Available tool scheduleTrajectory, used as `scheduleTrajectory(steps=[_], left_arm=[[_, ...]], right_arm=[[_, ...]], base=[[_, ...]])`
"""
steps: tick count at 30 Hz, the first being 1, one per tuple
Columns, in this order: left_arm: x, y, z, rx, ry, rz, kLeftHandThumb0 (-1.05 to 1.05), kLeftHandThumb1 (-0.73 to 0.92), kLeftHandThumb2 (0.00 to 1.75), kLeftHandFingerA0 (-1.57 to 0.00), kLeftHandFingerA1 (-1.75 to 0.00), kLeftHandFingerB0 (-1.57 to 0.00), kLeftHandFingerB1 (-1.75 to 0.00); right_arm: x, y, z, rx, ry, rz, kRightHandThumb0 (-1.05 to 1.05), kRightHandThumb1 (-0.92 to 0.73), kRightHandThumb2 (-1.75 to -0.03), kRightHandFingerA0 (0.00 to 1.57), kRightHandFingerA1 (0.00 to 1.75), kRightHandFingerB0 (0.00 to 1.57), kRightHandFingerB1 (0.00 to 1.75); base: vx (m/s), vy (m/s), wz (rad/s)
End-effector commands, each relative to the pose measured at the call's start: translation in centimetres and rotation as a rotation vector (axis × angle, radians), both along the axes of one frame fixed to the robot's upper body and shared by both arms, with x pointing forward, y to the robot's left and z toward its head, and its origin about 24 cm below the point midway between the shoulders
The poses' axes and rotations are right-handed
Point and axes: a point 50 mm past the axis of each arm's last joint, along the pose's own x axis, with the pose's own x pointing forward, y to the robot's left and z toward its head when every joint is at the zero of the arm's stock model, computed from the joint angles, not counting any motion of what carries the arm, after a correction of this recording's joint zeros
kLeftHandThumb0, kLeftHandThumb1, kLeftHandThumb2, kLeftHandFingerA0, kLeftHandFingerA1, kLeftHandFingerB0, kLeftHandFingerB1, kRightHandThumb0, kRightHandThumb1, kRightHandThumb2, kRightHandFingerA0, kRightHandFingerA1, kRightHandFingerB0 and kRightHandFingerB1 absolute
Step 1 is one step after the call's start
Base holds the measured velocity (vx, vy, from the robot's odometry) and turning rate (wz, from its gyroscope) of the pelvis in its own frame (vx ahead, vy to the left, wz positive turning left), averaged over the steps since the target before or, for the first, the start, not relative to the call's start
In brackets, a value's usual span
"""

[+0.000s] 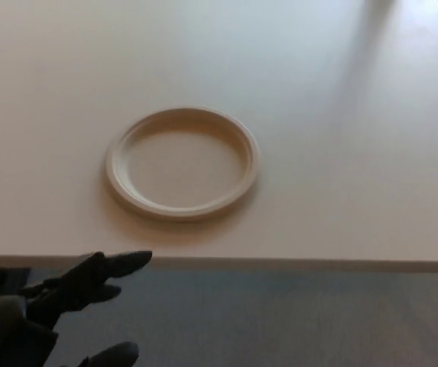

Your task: A person passes a plate to the robot and the robot grabs it with its left hand and places it at the centre of the table infront of it

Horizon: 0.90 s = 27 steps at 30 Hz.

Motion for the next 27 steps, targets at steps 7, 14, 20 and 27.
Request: scheduleTrajectory(steps=[7, 14, 20, 27], left_arm=[[2.8, 4.6, -10.0, 0.229, 0.408, 0.101, -0.75, 0.72, 0.67, -0.42, -0.45, -0.30, -0.33], [2.7, 9.6, -16.9, 0.322, 0.671, 0.324, -0.48, 0.62, 0.60, -0.47, -0.44, -0.22, -0.29], [3.0, 10.8, -18.1, 0.390, 0.665, 0.399, -0.36, 0.65, 0.60, -0.57, -1.09, -0.28, -0.33], [3.5, 12.5, -19.0, 0.449, 0.738, 0.483, -0.26, 0.67, 0.60, -0.63, -0.94, -0.30, -0.32]], right_arm=[[-0.8, -0.5, -0.2, -0.027, -0.014, -0.006, -0.73, -0.84, -0.64, 0.25, 0.53, 0.16, 0.41], [-0.7, -0.5, -0.1, -0.011, -0.042, -0.022, -0.38, -0.52, -1.10, 0.03, 0.52, 0.00, 0.52], [-0.1, -0.4, 0.2, -0.013, -0.065, -0.029, -0.72, -0.62, -1.01, 0.30, 0.62, 0.02, 0.41], [0.8, -0.4, 0.7, 0.001, -0.092, -0.029, -0.71, -0.80, -0.63, 0.22, 0.51, 0.04, 0.38]], base=[[0.00, 0.000, 0.00], [0.00, 0.000, 0.00], [0.00, 0.000, 0.00], [0.00, 0.000, 0.00]])
